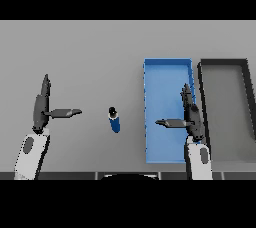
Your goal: Pick up the blue pipe and place it into the blue bin.
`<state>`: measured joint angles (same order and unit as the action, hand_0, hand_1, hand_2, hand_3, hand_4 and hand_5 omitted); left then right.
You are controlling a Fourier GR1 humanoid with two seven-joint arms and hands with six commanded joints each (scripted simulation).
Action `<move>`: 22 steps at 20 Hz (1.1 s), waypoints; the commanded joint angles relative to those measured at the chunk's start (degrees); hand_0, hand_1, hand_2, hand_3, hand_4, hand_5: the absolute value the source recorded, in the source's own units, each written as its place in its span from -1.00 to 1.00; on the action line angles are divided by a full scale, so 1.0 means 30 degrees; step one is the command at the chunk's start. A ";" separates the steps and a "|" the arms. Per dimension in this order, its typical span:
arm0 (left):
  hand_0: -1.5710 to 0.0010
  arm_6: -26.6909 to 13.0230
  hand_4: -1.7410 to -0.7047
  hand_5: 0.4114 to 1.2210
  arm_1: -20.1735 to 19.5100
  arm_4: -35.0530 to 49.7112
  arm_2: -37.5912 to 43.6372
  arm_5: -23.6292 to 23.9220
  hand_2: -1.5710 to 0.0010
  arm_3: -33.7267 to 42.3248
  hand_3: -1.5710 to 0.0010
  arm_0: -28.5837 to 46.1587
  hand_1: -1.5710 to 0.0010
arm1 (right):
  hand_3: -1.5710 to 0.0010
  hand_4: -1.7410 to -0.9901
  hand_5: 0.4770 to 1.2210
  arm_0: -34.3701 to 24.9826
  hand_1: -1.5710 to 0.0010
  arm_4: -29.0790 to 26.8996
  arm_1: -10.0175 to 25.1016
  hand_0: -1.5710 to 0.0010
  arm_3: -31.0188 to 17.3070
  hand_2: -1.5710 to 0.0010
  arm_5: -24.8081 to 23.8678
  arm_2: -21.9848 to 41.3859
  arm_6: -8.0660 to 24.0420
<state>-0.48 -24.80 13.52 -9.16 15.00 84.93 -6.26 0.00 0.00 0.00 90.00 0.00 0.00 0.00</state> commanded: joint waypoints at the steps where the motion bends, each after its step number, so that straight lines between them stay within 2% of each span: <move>1: 1.00 0.0122 0.29 -0.56 -0.0004 0.0001 0.0007 0.0005 1.00 0.0044 1.00 0.0053 1.00 | 1.00 0.37 -0.62 0.0054 1.00 0.0002 -0.0012 1.00 0.0037 1.00 -0.0010 0.0019 -0.0040; 6: 1.00 0.0294 0.29 -0.56 -0.0076 0.0035 -0.0073 0.0028 1.00 0.0620 1.00 0.0518 1.00 | 1.00 0.37 -0.62 0.0537 1.00 0.0032 -0.0102 1.00 0.0509 1.00 0.0027 0.0249 -0.0042; 7: 1.00 0.1089 0.29 -0.56 -0.1576 0.0066 -0.0777 -0.2521 1.00 0.0840 1.00 0.0697 1.00 | 1.00 0.37 -0.62 0.0994 1.00 0.0951 0.0724 1.00 0.1102 1.00 0.0597 0.0959 -0.1063; 8: 1.00 0.1484 0.29 -0.56 -0.2702 0.0304 -0.0933 -0.4217 1.00 0.0818 1.00 0.0679 1.00 | 1.00 0.38 -0.62 0.1540 1.00 0.1698 0.1351 1.00 0.1626 1.00 0.0866 0.1423 -0.1462; 10: 1.00 0.1748 0.28 -0.57 -0.3672 0.0725 -0.1130 -0.6099 1.00 0.0692 1.00 0.0598 1.00 | 1.00 0.37 -0.62 0.1967 1.00 0.2357 0.1863 1.00 0.2447 1.00 0.1095 0.1927 -0.1488; 14: 1.00 0.2052 0.28 -0.53 -0.4218 0.0811 -0.1235 -0.7026 1.00 0.0668 1.00 0.0723 1.00 | 1.00 0.45 -0.65 0.2478 1.00 0.3416 0.1995 1.00 0.3025 1.00 0.0799 0.2487 -0.0953; 15: 1.00 0.2209 0.27 -0.52 -0.4211 0.0878 -0.1392 -0.7227 1.00 0.0979 1.00 0.0939 1.00 | 1.00 0.48 -0.67 0.2428 1.00 0.3443 0.2032 1.00 0.3094 1.00 0.0692 0.2402 -0.0568; 18: 1.00 0.2515 0.24 -0.58 -0.4646 0.1070 -0.2038 -0.8405 1.00 0.2135 1.00 0.1522 1.00 | 1.00 0.48 -0.67 0.2042 1.00 0.3441 0.2200 1.00 0.2827 1.00 0.0765 0.2309 -0.0404; 19: 1.00 0.2728 0.24 -0.62 -0.4702 0.0984 -0.2490 -0.8854 1.00 0.2724 1.00 0.1812 1.00 | 1.00 0.46 -0.65 0.2187 1.00 0.3519 0.2260 1.00 0.2813 1.00 0.0847 0.2396 -0.0799; 22: 1.00 0.1937 0.19 -0.75 -0.4622 0.0985 -0.3422 -0.9579 1.00 0.3492 1.00 0.1947 1.00 | 1.00 0.43 -0.64 0.2382 1.00 0.3461 0.2239 1.00 0.2886 1.00 0.0997 0.2497 -0.1088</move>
<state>5.35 -38.63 16.46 -19.47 -13.81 95.41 -0.40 7.15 10.38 6.70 98.65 3.01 7.50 -3.27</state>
